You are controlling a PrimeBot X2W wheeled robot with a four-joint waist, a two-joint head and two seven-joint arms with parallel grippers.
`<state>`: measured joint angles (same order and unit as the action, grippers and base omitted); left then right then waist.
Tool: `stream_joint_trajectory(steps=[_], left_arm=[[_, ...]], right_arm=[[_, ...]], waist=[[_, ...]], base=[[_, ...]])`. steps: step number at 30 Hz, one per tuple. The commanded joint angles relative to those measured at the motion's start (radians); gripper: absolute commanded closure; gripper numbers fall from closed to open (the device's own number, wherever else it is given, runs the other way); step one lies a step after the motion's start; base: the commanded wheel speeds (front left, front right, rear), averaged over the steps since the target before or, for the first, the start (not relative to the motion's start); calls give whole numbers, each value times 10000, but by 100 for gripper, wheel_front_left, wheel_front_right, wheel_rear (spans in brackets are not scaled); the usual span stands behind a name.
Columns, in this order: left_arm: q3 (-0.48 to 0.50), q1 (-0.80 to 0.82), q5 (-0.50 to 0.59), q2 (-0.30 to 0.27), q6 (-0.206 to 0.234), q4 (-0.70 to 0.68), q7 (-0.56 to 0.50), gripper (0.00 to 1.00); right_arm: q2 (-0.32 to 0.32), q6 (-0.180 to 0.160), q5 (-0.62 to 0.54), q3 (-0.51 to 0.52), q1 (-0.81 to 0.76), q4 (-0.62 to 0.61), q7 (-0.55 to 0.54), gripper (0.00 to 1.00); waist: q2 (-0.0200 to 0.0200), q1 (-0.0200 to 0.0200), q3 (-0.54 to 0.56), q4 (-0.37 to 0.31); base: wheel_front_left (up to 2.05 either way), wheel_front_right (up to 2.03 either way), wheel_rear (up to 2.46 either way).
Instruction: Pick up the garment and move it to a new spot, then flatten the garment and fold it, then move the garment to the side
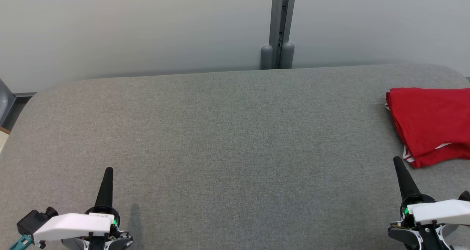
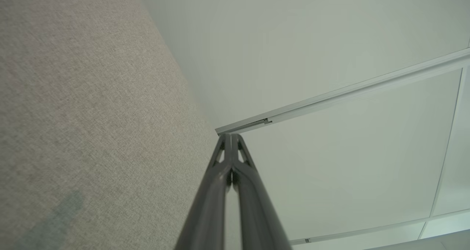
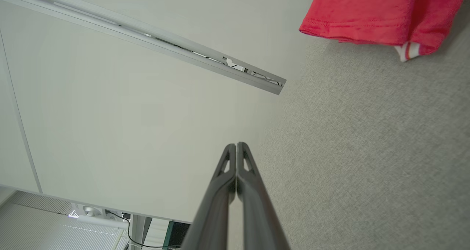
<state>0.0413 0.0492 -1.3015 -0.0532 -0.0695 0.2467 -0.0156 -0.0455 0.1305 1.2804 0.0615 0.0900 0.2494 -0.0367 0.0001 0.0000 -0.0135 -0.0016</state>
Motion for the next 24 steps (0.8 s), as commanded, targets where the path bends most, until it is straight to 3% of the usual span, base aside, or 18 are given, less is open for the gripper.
stream_joint_trajectory(steps=[1, 24], left_arm=[[79, 259, -205, -73, -90, -74, -41, 100], [421, 508, -1925, -70, -407, -48, -563, 100]], right_arm=[[-102, 3, 236, 77, 140, -83, -69, 100], [-111, 4, 2049, 329, 205, -72, -473, 100]], waist=[[-1, 0, 2, 1], [-1, 0, 56, 9]], base=[[0, 0, 0], [0, 0, 0]])
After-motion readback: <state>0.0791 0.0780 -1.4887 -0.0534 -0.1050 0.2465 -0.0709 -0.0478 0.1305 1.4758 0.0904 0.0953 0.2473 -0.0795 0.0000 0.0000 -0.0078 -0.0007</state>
